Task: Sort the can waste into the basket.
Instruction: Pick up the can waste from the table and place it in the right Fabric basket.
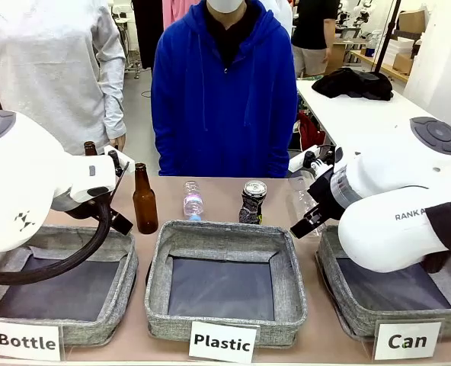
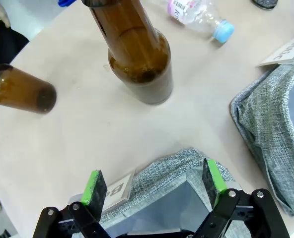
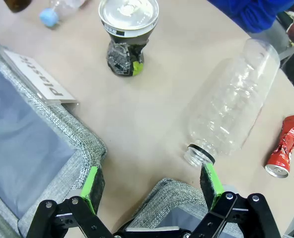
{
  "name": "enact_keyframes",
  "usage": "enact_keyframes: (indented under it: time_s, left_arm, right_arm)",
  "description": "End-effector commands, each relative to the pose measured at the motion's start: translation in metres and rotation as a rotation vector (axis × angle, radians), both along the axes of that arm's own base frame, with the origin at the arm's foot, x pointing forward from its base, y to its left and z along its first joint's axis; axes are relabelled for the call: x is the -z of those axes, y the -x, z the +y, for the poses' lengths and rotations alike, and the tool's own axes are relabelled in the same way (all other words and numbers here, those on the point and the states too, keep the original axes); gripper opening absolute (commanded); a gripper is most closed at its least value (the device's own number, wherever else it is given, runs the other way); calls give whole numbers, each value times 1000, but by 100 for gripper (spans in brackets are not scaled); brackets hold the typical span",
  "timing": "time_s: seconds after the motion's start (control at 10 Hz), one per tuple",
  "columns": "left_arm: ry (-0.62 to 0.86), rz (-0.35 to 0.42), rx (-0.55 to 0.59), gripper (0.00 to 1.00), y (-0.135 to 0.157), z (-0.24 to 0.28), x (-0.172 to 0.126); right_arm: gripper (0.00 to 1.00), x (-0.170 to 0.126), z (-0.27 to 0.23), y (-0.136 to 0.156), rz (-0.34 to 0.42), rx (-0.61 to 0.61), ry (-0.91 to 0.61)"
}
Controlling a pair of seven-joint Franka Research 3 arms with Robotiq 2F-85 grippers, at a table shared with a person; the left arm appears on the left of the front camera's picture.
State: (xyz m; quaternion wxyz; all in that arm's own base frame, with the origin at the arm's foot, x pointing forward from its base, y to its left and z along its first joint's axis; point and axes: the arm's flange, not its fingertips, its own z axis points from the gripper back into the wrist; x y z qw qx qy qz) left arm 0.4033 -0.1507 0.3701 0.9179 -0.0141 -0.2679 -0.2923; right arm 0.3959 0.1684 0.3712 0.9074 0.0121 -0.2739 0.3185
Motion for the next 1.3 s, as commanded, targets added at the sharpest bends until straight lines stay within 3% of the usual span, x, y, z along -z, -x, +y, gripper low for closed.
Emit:
enact_keyframes:
  time_s: [0.0,1.2]
  left_arm:
    - [0,0,0,100,0,0,0]
    - [0,0,0,100,0,0,0]
  right_arm:
    - [100,0,0,0,0,0,-1]
    - [100,0,0,0,0,0,0]
